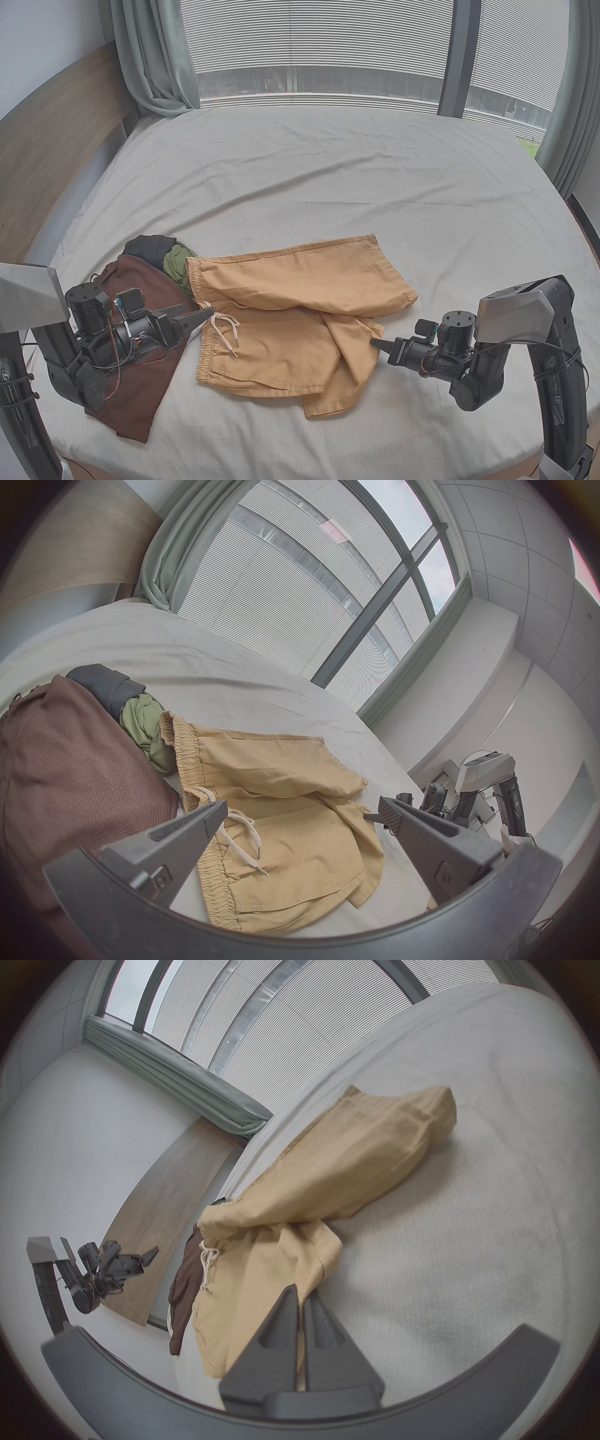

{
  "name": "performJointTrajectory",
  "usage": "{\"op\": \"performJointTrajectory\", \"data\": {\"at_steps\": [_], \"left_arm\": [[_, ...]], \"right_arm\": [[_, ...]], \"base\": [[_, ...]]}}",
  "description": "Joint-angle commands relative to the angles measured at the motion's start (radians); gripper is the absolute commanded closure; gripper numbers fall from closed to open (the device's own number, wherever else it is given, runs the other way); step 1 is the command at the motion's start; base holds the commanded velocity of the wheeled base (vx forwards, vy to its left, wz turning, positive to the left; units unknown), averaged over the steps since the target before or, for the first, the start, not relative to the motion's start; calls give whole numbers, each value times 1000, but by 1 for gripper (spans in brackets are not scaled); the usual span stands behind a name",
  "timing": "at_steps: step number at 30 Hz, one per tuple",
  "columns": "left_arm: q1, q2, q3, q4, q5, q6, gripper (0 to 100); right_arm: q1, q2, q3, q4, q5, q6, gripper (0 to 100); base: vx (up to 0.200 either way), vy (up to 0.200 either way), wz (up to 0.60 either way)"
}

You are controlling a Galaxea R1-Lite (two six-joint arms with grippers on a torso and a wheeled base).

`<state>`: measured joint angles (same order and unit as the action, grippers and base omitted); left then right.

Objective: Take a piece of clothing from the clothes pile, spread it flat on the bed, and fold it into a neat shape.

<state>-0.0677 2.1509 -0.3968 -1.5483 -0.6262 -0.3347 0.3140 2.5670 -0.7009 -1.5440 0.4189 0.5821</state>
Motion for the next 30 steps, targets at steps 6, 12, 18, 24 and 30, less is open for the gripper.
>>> {"op": "performJointTrajectory", "data": {"at_steps": [6, 12, 18, 24, 30], "left_arm": [[-1, 9, 0, -1, 0, -1, 0], [-3, 9, 1, -1, 0, -1, 0], [-3, 9, 0, -1, 0, -1, 0], [-4, 11, 0, -1, 0, -1, 0], [-4, 11, 0, -1, 0, -1, 0]], "right_arm": [[-16, -143, 63, 2, -15, 7, 100], [-7, -156, 90, 2, -11, 4, 100], [-3, -154, 98, 2, -14, -4, 100], [-10, -145, 89, 1, -15, -42, 100], [-24, -119, 61, 2, -17, -45, 0]], "base": [[0, 0, 0], [0, 0, 0], [0, 0, 0], [0, 0, 0], [0, 0, 0]]}}
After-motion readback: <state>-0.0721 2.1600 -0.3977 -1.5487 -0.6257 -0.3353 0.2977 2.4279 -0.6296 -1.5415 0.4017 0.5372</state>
